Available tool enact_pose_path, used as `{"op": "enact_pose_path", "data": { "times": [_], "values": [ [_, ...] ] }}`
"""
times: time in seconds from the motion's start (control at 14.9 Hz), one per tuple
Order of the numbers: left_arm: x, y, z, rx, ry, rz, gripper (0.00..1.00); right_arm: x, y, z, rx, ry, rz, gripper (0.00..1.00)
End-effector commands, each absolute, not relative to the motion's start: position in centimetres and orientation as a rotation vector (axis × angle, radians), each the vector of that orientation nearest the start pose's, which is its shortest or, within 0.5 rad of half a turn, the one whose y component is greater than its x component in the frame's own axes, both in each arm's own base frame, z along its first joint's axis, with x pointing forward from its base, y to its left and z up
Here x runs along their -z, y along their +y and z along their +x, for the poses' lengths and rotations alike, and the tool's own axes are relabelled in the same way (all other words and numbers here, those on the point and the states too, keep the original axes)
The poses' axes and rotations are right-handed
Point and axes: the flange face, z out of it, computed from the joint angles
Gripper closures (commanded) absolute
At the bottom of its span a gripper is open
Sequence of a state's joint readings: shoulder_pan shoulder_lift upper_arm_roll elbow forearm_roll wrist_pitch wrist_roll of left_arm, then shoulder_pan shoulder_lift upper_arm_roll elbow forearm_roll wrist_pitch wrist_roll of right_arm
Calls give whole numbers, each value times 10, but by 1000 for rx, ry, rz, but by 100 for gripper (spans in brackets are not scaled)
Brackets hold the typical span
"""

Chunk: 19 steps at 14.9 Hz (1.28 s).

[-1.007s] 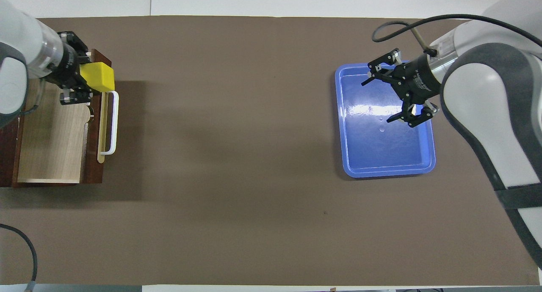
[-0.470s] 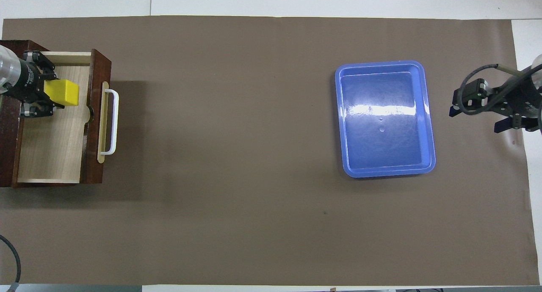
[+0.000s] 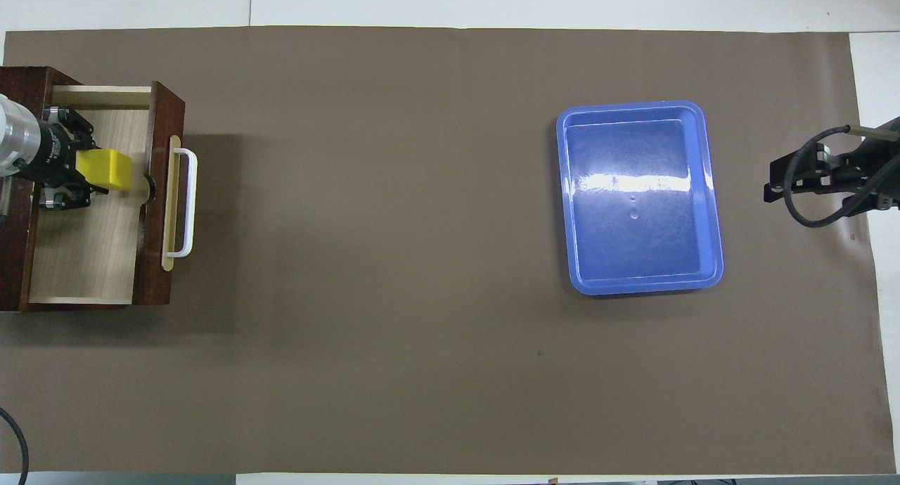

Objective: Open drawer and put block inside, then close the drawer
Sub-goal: 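Push the drawer shut toward the box with the left gripper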

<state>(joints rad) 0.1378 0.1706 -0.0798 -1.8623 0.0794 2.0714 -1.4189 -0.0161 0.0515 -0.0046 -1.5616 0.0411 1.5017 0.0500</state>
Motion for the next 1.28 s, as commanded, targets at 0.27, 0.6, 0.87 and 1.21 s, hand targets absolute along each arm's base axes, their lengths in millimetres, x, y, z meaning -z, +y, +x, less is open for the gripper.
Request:
{"op": "enact_pose_path", "data": {
  "times": [0.27, 0.6, 0.87, 1.21],
  "values": [
    [-427, 56, 583, 137, -2010, -2400, 4, -585, 7, 564, -137, 3, -3118, 0],
    [-484, 19, 604, 44, -2084, -2400, 0, -566, 7, 547, -232, -3, -3112, 0],
    [-481, -64, 602, 23, -2069, -2364, 0, -566, -2, 547, -238, -40, -3126, 0],
    [-454, -71, 585, 58, -2019, -2391, 0, -566, -6, 547, -243, -81, -3148, 0]
  ]
}}
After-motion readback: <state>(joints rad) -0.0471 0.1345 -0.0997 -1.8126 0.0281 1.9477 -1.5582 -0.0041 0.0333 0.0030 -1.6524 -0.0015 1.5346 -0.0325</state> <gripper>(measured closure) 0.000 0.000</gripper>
